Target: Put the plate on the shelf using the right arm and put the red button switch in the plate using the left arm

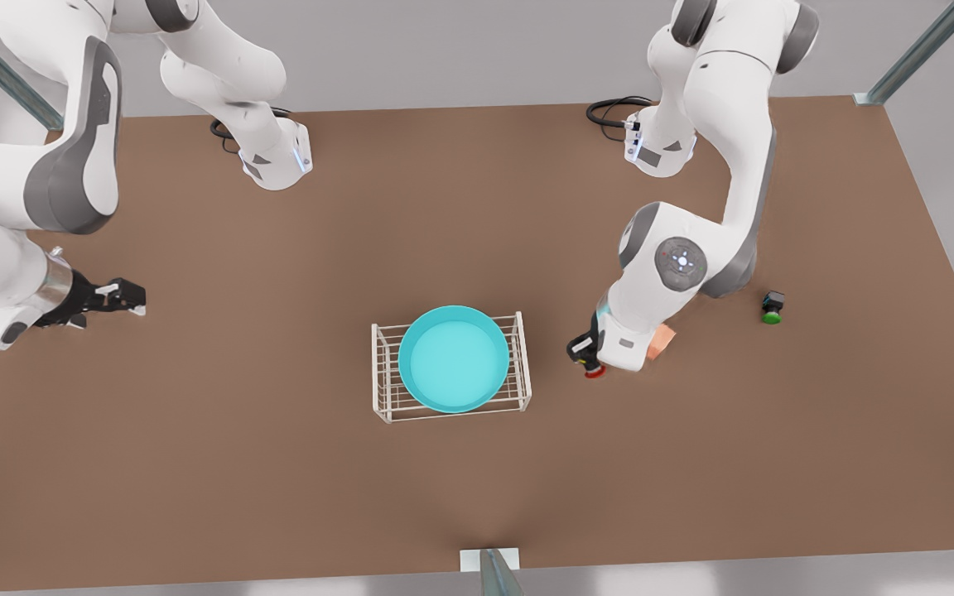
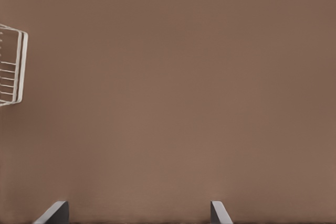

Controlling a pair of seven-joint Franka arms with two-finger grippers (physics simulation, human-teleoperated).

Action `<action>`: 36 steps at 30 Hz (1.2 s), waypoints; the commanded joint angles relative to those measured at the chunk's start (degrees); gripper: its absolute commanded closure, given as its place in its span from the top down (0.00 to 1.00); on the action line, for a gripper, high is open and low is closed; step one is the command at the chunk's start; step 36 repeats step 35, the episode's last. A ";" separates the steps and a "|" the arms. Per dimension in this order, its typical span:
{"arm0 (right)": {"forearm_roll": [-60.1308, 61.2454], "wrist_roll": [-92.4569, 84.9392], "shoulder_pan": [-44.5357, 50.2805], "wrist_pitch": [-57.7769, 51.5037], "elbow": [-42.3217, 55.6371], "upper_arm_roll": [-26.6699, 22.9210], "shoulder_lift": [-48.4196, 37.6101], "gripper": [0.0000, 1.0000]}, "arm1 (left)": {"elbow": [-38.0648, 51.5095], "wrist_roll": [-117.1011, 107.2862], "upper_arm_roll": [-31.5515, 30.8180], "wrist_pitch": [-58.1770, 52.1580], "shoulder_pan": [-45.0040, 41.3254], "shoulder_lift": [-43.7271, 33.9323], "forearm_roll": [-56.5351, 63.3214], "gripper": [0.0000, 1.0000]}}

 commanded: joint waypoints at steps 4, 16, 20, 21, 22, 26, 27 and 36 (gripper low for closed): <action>-0.05 -0.08 0.09 -3.28 -0.95 -0.02 -0.38 1.00 | 12.34 -30.73 -0.63 -2.13 -7.87 8.26 1.83 0.49; 2.41 -0.34 -0.18 -4.51 -0.86 0.25 2.44 1.00 | 17.61 -39.70 -0.19 3.06 -12.18 16.09 8.16 1.00; 2.58 -0.25 -0.18 -4.51 -0.68 0.25 2.44 1.00 | 39.06 -21.52 7.89 -41.23 -7.61 10.91 8.16 1.00; 2.58 -0.16 -0.09 -4.60 -0.42 0.25 2.35 1.00 | 39.06 -11.50 9.66 -46.51 -4.98 7.83 8.16 1.00; 2.49 -0.08 0.00 -4.69 -0.33 0.25 2.35 1.00 | 39.06 -1.40 9.75 -50.47 -1.81 6.16 8.16 1.00; 1.44 3.17 0.70 -4.78 0.81 0.51 2.26 1.00 | 20.11 42.38 -1.31 -43.47 11.99 -6.31 14.82 1.00; 1.00 3.53 0.70 -5.13 0.99 0.51 2.26 1.00 | 13.75 44.31 -3.35 -38.26 13.57 -8.88 16.51 1.00; -3.31 5.55 1.67 -5.92 4.33 0.60 3.84 1.00 | 18.05 54.43 -3.52 -44.94 14.81 -5.62 7.37 1.00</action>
